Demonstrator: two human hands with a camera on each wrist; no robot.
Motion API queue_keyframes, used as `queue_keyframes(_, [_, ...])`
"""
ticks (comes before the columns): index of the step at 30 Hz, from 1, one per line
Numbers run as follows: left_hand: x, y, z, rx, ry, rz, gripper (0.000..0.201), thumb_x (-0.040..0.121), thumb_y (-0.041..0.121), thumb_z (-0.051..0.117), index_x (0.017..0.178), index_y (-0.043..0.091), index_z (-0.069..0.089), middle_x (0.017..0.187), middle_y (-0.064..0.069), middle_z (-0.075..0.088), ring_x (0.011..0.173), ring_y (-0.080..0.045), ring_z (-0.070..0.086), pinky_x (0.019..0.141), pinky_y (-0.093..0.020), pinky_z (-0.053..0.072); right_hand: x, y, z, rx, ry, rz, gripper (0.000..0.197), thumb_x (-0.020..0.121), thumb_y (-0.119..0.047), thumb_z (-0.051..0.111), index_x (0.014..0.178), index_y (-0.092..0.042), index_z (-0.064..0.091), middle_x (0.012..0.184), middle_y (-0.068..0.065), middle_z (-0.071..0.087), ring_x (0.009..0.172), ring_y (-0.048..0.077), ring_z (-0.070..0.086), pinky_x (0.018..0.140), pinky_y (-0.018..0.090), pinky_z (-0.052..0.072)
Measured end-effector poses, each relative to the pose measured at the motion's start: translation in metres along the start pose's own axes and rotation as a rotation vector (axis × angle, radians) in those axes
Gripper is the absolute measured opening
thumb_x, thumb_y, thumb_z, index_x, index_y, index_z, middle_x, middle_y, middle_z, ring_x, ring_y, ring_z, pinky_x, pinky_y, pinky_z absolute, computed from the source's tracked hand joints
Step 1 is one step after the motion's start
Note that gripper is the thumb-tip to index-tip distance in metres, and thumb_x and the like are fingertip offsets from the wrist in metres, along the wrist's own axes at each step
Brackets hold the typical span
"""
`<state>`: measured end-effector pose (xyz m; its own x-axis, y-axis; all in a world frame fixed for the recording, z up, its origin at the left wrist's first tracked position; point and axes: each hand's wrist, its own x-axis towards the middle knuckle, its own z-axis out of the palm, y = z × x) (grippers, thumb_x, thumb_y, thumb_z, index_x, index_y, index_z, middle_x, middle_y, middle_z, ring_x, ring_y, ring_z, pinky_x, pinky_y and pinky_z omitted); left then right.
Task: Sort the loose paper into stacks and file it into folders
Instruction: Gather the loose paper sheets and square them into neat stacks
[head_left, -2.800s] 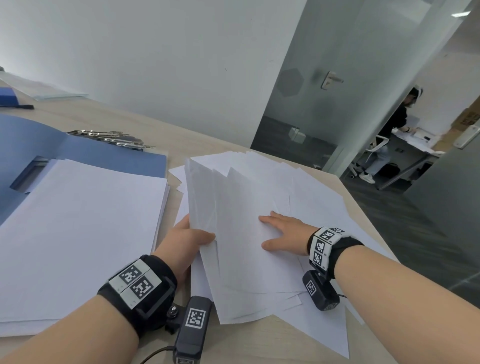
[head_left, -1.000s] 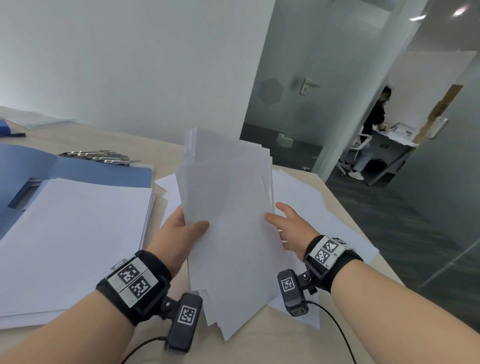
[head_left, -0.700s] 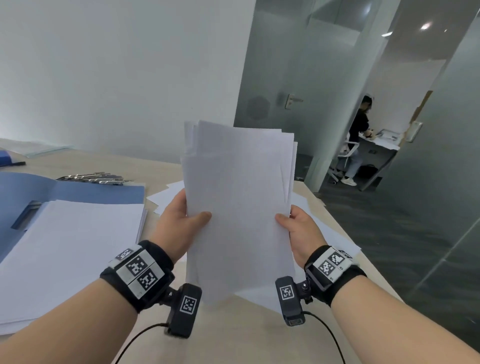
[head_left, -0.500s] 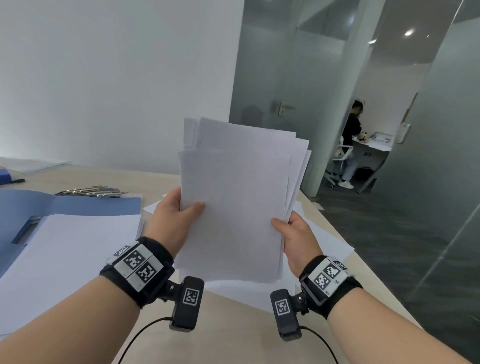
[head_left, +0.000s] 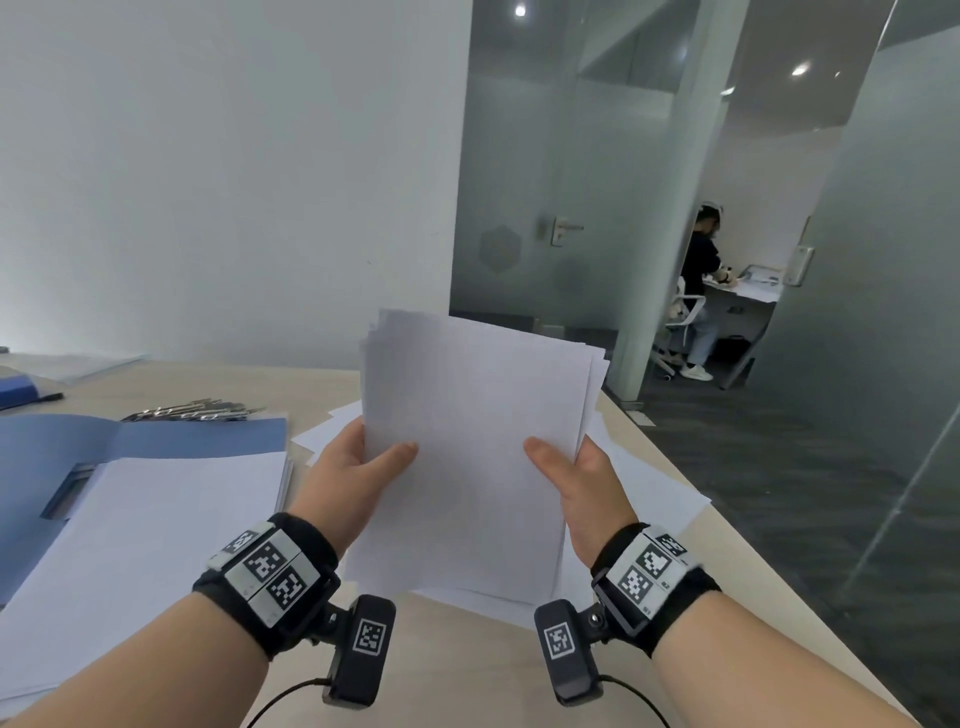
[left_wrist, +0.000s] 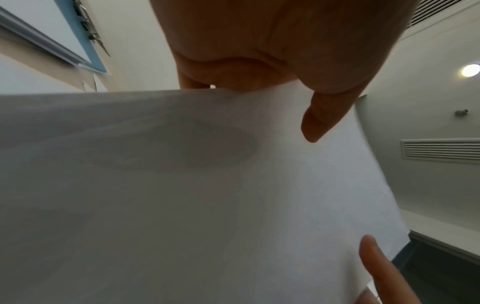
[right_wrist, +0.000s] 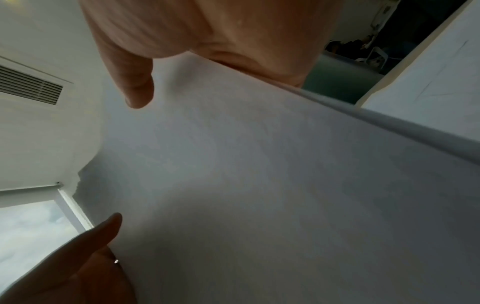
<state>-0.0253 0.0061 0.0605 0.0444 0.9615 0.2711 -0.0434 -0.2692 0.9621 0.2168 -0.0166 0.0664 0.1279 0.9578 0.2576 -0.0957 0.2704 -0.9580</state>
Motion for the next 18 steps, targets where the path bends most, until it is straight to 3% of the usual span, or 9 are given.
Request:
queue_keyframes(6, [0.003,0.012,-0.002,-0.079,0.008,0.049,0.047,0.079,0.026,0.07,0.125,0.024,0.06,0.113,-0.002,0.075,0.103,-0.026,0.073,0.086,-0.042,0.056,0.002,-0.016,0.001,-0.004,0.028,-0.053,0.018,0.095,-0.024,0.068,0.112,-0.018,0.072,0.107,0.005,0.077,0.101,0.024,0.074,0.087,0.043,0.057])
queue_keyframes(10, [0.012,0.035,0.0,-0.087,0.015,0.118,0.049,0.078,0.037,0.073,0.124,0.025,0.063,0.116,-0.001,0.074,0.107,-0.024,0.071,0.091,-0.046,0.056,0.009,-0.035,0.006,-0.016,0.047,-0.088,0.031,0.087,-0.042,0.072,0.106,-0.017,0.076,0.107,0.01,0.077,0.1,0.031,0.074,0.092,0.053,0.057])
queue_keyframes(13, [0.021,0.052,0.003,-0.072,0.048,0.137,0.044,0.078,0.052,0.069,0.114,0.028,0.069,0.112,0.002,0.075,0.105,-0.021,0.071,0.093,-0.046,0.055,0.012,-0.048,0.01,-0.022,0.042,-0.126,0.056,0.08,-0.059,0.071,0.107,-0.01,0.074,0.106,0.016,0.076,0.101,0.036,0.072,0.093,0.053,0.056])
queue_keyframes(15, [0.027,0.063,0.006,-0.084,0.107,0.103,0.034,0.079,0.06,0.066,0.096,0.032,0.073,0.098,0.007,0.074,0.095,-0.016,0.069,0.086,-0.039,0.052,0.013,-0.057,0.013,-0.022,0.026,-0.141,0.066,0.083,-0.065,0.064,0.1,-0.001,0.07,0.099,0.021,0.074,0.092,0.039,0.07,0.084,0.047,0.055])
queue_keyframes(17, [0.032,0.072,0.007,-0.11,0.167,0.045,0.034,0.076,0.066,0.065,0.084,0.034,0.074,0.087,0.008,0.069,0.088,-0.017,0.064,0.082,-0.038,0.047,0.012,-0.066,0.016,-0.016,0.018,-0.154,0.087,0.081,-0.072,0.061,0.09,0.014,0.049,0.079,0.026,0.053,0.07,0.042,0.048,0.068,0.046,0.041])
queue_keyframes(18, [0.034,0.074,0.007,-0.114,0.195,0.025,0.035,0.075,0.068,0.065,0.081,0.034,0.074,0.083,0.009,0.067,0.086,-0.018,0.062,0.081,-0.038,0.047,0.012,-0.071,0.018,-0.022,0.016,-0.16,0.091,0.078,-0.075,0.062,0.084,0.013,0.042,0.077,0.024,0.043,0.069,0.038,0.037,0.067,0.045,0.033])
